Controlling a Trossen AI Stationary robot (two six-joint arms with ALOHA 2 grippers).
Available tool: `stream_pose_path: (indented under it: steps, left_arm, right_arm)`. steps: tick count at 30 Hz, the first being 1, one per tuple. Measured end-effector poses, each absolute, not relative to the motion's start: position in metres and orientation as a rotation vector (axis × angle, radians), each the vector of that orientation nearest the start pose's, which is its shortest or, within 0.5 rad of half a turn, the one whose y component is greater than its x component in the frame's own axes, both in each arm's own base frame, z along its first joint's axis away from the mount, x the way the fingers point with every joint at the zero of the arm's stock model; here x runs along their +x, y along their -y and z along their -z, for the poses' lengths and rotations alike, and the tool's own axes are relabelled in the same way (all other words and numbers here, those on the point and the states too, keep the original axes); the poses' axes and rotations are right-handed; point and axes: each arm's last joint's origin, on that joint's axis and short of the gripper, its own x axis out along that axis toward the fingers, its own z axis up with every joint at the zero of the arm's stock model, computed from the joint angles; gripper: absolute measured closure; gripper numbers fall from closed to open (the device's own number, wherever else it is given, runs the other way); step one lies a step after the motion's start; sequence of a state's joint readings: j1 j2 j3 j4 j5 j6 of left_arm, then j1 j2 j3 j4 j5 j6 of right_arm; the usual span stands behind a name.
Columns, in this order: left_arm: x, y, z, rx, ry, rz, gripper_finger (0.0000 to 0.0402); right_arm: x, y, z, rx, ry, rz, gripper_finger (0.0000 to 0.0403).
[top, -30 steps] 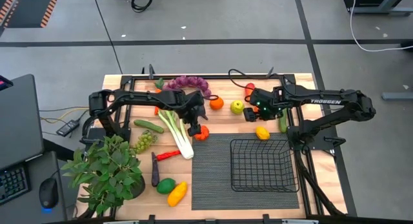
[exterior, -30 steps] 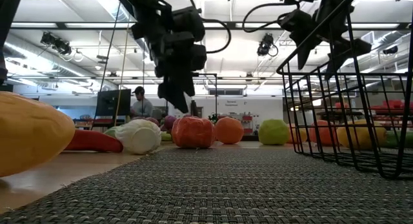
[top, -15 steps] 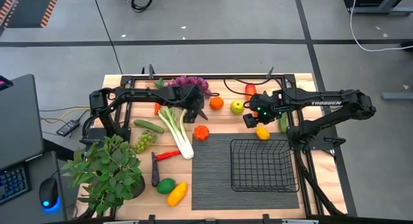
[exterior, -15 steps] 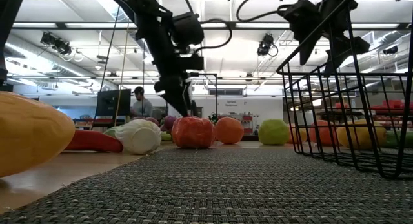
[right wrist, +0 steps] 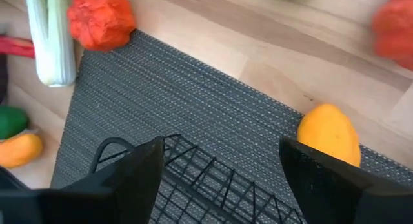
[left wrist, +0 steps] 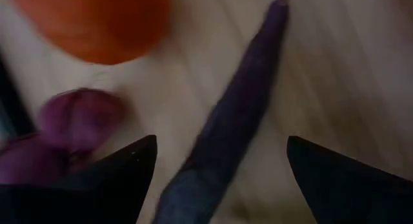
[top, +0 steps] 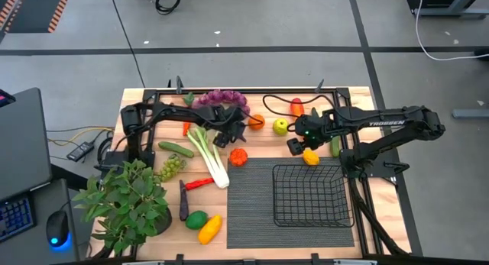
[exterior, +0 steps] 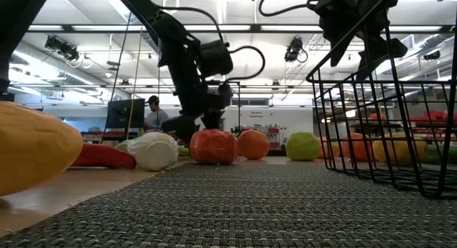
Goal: Build produce basket
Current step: Put the top eggplant into the wire basket
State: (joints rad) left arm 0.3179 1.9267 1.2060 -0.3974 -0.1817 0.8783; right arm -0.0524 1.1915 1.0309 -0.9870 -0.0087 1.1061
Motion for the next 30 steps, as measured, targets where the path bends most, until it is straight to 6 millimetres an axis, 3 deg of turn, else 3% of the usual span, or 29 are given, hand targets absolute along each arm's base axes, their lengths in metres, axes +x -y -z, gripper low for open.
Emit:
stream_pose_path:
  steps: [9,21,24,30]
  left_arm:
    - [0.358,-0.124,-0.136,0.679,-1.274,0.105,0.0116]
    - [0.357,-0.124,-0.139,0.612,-1.28,0.026,0.031]
    - [0.362,-0.122,-0.157,0.59,-1.253,-0.037,0.0326]
    - [0.38,-0.115,-0.218,0.4,-1.09,-0.201,0.0311]
  right_arm:
    - [0.216,0.006,-0.282,1.037,-0.99,0.644,0.0093]
    - [0.22,0.005,-0.284,1.066,-0.942,0.626,0.0093]
    - [0.22,0.005,-0.284,1.067,-0.937,0.623,0.0094]
    - [0.221,0.004,-0.289,1.028,-0.873,0.621,0.0102]
